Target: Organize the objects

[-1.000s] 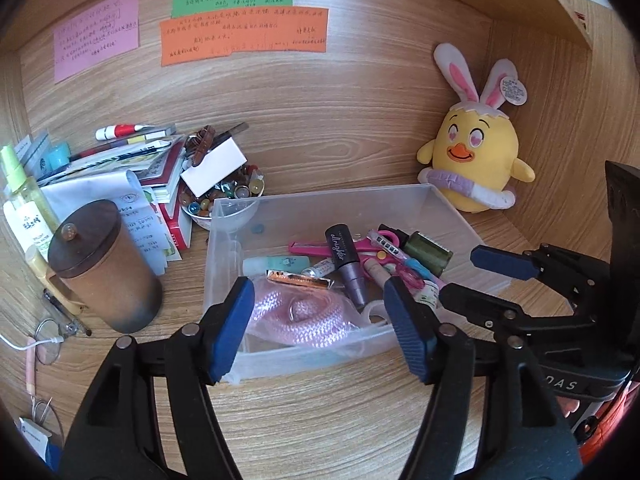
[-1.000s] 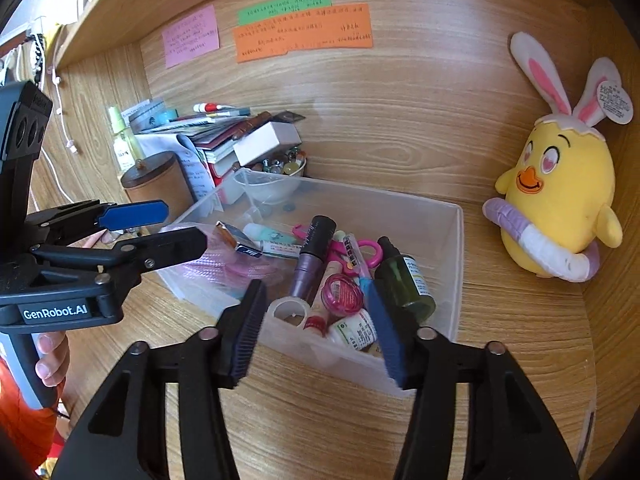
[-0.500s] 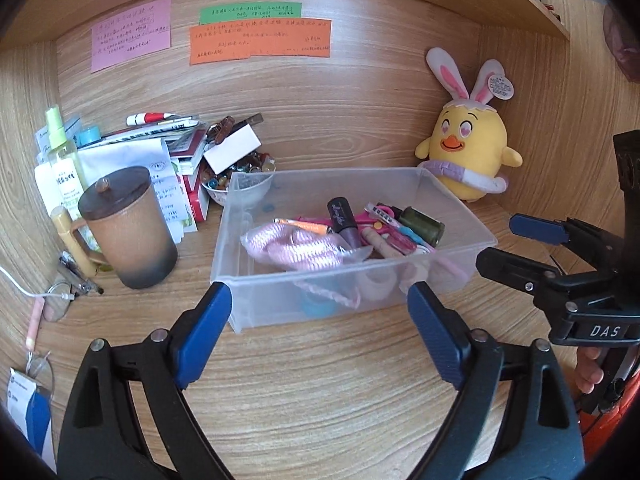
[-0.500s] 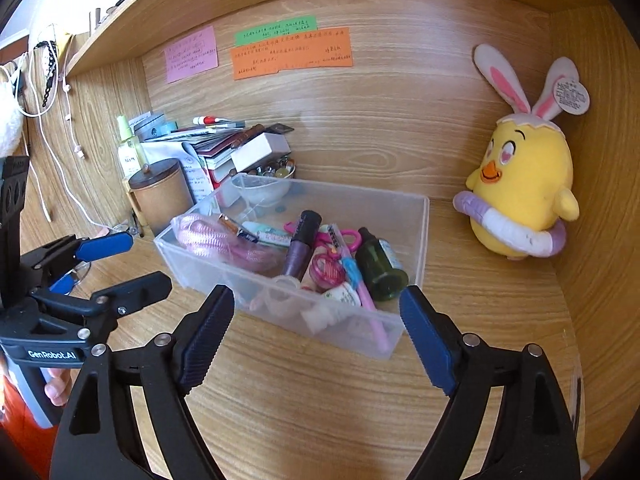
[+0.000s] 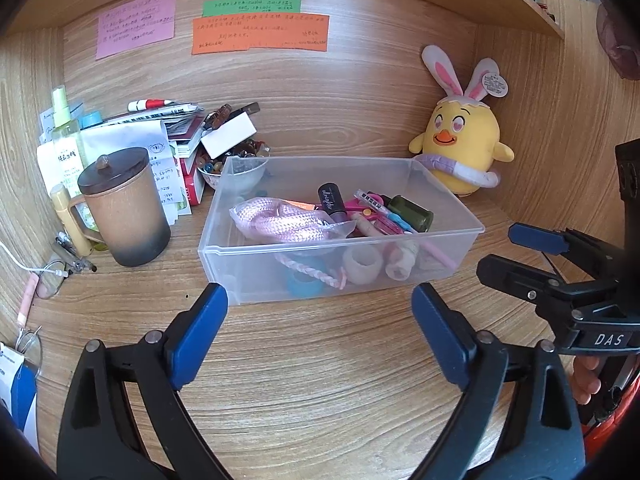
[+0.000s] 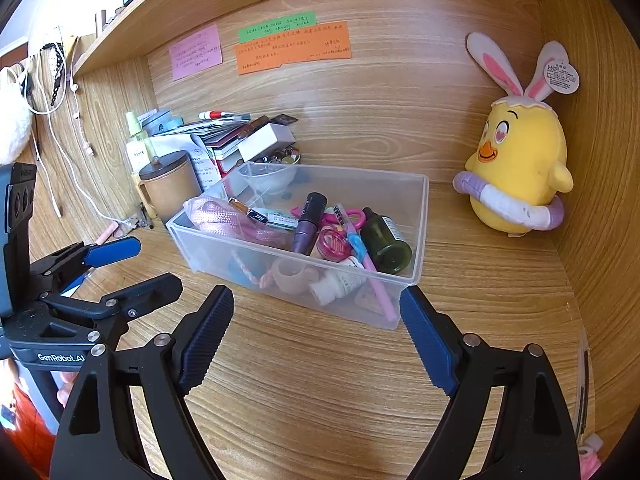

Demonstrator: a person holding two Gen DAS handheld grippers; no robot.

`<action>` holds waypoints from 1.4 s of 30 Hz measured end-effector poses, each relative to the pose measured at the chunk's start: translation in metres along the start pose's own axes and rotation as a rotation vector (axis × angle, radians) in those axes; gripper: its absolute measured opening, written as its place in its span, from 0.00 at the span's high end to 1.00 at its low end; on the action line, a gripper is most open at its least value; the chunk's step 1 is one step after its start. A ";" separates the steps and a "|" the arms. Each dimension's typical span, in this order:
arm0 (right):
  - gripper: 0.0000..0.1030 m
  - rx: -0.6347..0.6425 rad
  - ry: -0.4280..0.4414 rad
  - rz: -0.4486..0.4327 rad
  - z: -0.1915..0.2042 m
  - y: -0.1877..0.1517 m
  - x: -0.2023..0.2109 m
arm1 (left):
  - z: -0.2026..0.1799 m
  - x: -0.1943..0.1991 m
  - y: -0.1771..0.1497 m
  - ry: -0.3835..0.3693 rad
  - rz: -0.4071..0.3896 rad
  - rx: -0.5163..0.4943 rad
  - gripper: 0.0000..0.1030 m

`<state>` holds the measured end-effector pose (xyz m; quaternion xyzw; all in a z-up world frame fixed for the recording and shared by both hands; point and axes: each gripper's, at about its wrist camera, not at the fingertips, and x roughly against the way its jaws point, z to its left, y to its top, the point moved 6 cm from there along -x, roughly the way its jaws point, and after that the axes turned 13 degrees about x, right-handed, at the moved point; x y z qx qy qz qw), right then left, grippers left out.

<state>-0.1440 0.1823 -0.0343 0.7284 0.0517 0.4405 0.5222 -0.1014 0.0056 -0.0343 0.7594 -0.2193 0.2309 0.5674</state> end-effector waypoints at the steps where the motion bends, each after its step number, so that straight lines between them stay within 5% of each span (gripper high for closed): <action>1: 0.19 -0.001 0.000 0.000 0.000 0.000 0.000 | 0.000 0.000 0.000 0.000 0.000 0.002 0.08; 42: 0.19 0.000 0.025 0.007 0.008 0.000 -0.005 | -0.001 -0.002 0.001 -0.055 0.035 0.046 0.07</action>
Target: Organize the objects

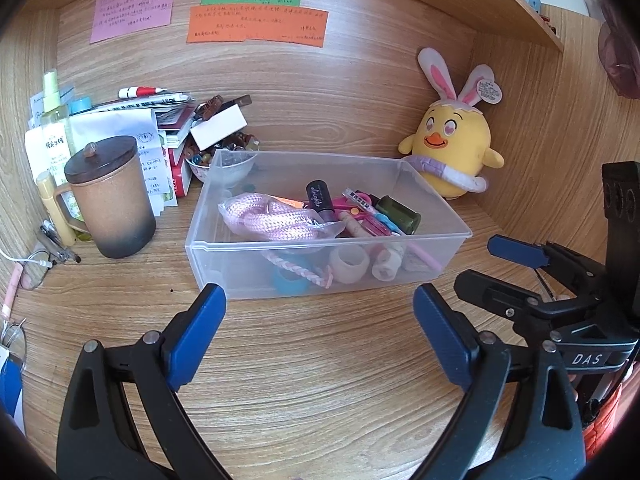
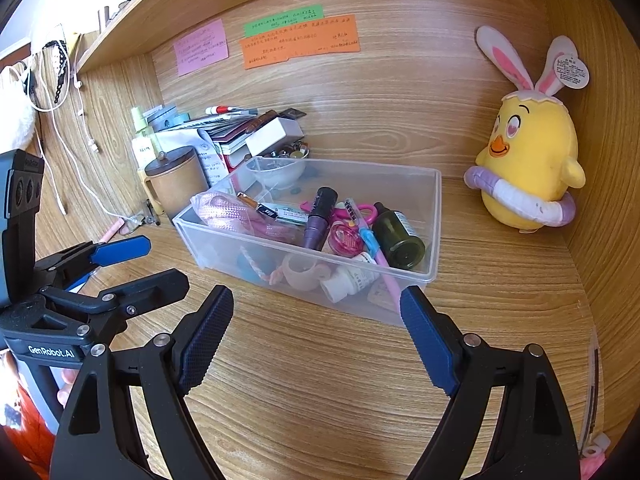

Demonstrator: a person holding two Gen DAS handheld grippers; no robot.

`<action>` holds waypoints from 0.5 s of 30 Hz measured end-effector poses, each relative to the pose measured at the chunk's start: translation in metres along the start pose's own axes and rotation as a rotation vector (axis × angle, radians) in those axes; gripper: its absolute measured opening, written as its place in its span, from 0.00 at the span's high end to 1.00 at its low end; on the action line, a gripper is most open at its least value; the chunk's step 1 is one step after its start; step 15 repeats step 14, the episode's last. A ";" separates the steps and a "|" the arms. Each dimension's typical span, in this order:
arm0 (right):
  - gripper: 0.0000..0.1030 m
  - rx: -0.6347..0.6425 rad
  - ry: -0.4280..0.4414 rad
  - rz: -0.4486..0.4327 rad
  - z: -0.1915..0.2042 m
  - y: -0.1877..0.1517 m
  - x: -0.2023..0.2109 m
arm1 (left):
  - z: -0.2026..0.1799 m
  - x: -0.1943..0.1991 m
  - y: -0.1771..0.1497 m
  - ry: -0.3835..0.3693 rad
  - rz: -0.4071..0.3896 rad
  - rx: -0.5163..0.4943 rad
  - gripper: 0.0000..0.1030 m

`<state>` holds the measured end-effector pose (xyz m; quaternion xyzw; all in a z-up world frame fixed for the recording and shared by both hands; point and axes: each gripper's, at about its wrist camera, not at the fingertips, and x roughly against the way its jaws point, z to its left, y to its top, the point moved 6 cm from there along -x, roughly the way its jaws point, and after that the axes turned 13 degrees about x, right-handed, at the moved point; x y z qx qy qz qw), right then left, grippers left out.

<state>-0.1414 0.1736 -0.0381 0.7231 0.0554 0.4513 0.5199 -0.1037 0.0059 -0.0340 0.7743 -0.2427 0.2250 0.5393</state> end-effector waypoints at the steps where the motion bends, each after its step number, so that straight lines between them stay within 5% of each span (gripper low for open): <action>1: 0.19 0.002 0.000 0.000 0.000 0.000 0.000 | 0.000 0.000 0.000 -0.002 0.002 0.001 0.07; 15: 0.19 -0.011 0.008 0.008 -0.004 -0.002 -0.004 | -0.003 0.001 0.000 0.013 -0.027 -0.015 0.07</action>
